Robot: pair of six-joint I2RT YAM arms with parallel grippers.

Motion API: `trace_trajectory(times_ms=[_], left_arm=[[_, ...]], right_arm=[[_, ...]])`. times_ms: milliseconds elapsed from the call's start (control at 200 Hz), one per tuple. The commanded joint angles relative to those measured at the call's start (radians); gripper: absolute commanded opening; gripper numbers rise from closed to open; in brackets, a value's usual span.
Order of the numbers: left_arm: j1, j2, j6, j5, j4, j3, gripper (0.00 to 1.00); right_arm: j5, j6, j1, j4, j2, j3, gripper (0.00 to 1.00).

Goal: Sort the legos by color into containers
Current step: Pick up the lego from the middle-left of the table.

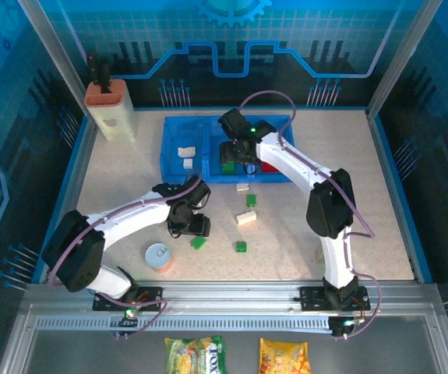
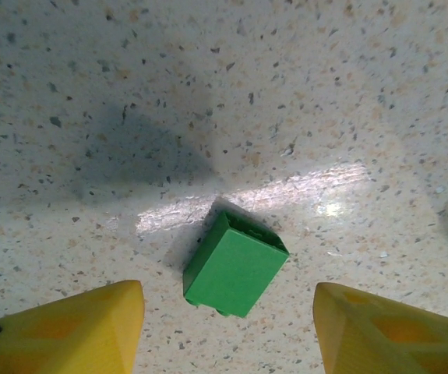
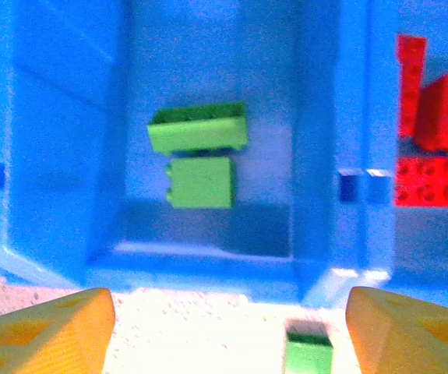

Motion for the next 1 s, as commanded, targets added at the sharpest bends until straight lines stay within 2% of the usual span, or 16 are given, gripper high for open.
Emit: trace_trajectory(times_ms=[0, 525, 725, 995], left_arm=[[-0.011, 0.054, 0.042, 0.007, -0.008, -0.009, 0.58], [-0.052, 0.139, 0.074, 0.083, 0.025, -0.017, 0.58], [-0.102, 0.137, 0.043, 0.051, 0.003, -0.023, 0.57], [-0.146, 0.174, -0.017, -0.012, -0.010, -0.018, 0.50]], right_arm=[[0.027, 0.020, -0.010, 0.011, -0.080, -0.064, 0.79], [0.026, 0.047, -0.017, 0.017, -0.186, -0.225, 0.79], [0.033, 0.046, -0.011, 0.015, -0.200, -0.245, 0.79], [0.040, 0.057, 0.003, 0.005, -0.211, -0.257, 0.79]])
